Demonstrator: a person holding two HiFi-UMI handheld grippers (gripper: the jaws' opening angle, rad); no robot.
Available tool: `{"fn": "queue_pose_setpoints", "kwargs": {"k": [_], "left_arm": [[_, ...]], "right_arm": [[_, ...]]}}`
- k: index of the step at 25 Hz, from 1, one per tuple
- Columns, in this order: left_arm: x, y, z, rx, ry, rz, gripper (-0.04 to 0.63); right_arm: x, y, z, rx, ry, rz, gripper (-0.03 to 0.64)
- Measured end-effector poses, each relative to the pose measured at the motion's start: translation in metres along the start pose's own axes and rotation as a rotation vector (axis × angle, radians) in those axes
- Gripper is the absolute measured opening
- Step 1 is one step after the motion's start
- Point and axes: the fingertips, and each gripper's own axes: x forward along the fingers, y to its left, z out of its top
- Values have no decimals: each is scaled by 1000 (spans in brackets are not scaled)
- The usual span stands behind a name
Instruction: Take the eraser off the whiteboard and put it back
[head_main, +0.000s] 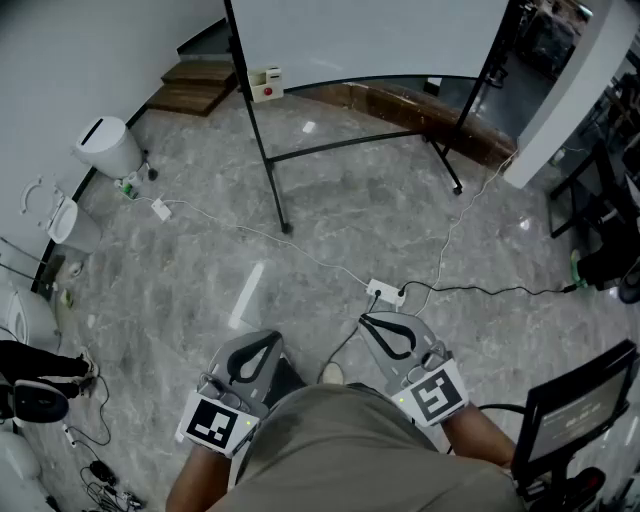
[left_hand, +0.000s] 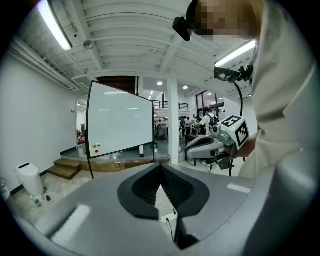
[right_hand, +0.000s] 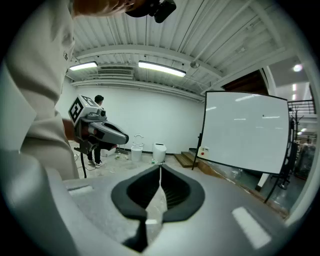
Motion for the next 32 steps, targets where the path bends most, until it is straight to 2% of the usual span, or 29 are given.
{"fn": "queue_pose_setpoints", "kwargs": {"k": [17, 22, 28, 32], "left_arm": [[5, -4, 0, 0, 14, 0, 6], [5, 1, 1, 2, 17, 23, 6], [6, 29, -4, -11, 30, 74, 6], [6, 62, -12, -25, 69, 107, 6]], "right_arm": [[-9, -8, -5, 50, -6, -12, 11], [-8, -11, -9, 71, -12, -8, 11], [17, -18, -12, 71, -7, 23, 11], [36, -25, -15, 89, 7, 29, 11]]}}
